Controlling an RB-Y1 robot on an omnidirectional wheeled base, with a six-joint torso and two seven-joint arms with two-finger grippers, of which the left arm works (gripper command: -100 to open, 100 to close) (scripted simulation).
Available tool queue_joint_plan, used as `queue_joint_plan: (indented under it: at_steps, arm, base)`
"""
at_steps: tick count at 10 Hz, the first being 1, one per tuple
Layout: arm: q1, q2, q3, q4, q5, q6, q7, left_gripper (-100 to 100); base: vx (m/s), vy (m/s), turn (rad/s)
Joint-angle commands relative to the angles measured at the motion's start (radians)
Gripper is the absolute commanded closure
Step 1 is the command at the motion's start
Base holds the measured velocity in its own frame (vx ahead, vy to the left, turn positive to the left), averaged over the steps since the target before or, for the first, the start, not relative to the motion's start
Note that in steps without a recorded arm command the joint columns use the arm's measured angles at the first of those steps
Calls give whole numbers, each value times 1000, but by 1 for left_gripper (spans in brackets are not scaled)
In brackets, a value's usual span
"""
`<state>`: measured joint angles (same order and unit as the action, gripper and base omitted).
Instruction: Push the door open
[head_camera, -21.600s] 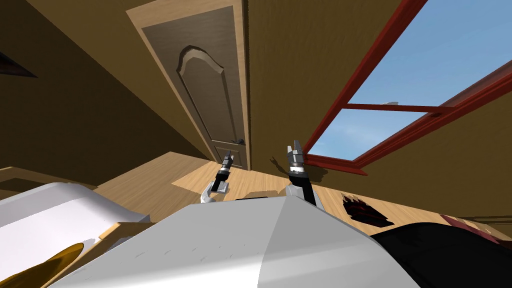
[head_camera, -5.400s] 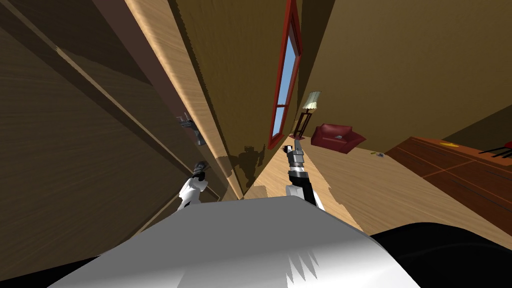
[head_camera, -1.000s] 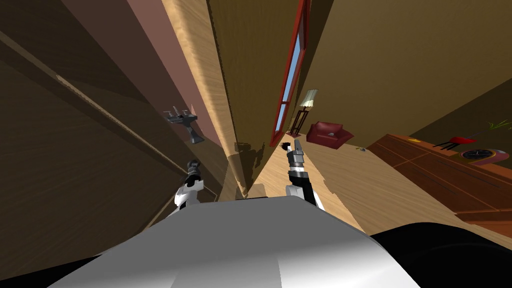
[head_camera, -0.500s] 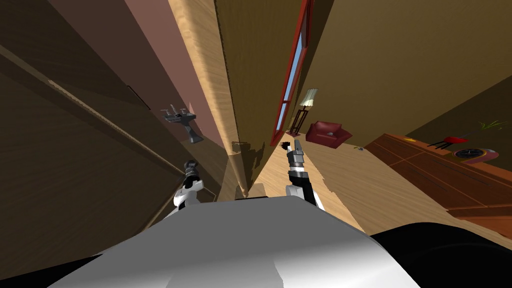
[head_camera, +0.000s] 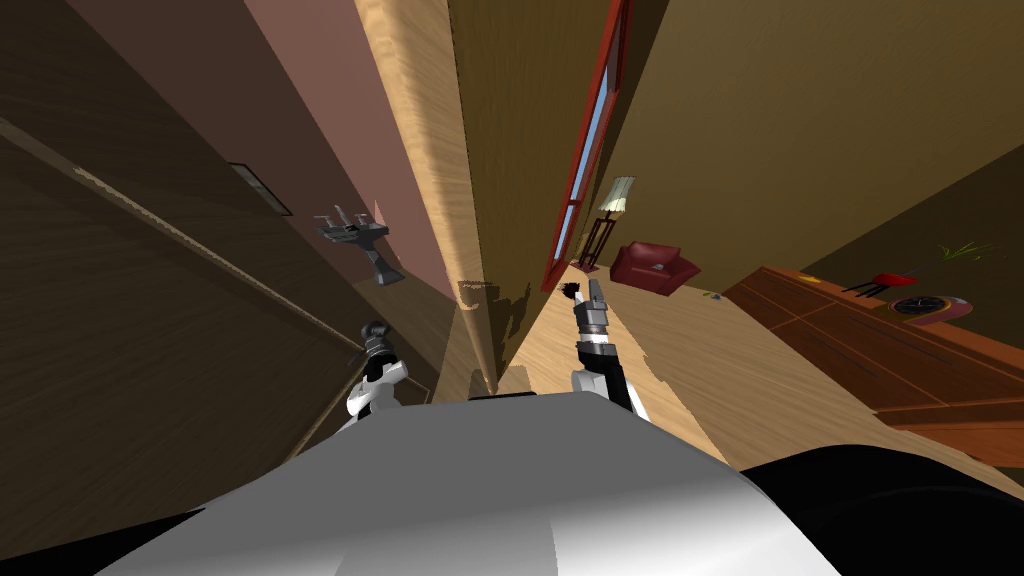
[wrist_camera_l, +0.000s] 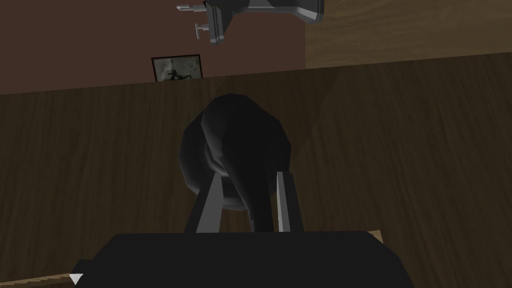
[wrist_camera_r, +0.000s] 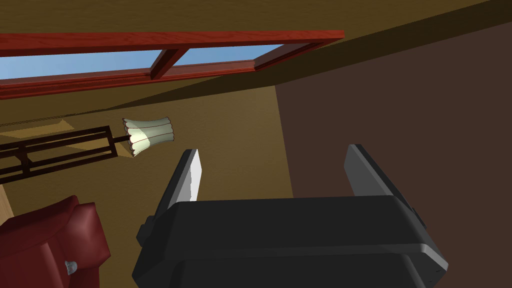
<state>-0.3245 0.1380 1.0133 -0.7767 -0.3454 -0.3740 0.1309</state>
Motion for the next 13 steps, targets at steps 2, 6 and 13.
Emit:
queue_joint_plan:
  at_steps: [2, 6, 13]
  arm:
    - [6, 18, 33, 23, 59, -45, -54, 100]
    - [4, 18, 61, 31, 123, -87, -116, 100]
    - [0, 18, 97, 42, 208, -143, -198, 100]
  base:
    - [9, 43, -27]
    - [4, 34, -12]
    - [1, 17, -9]
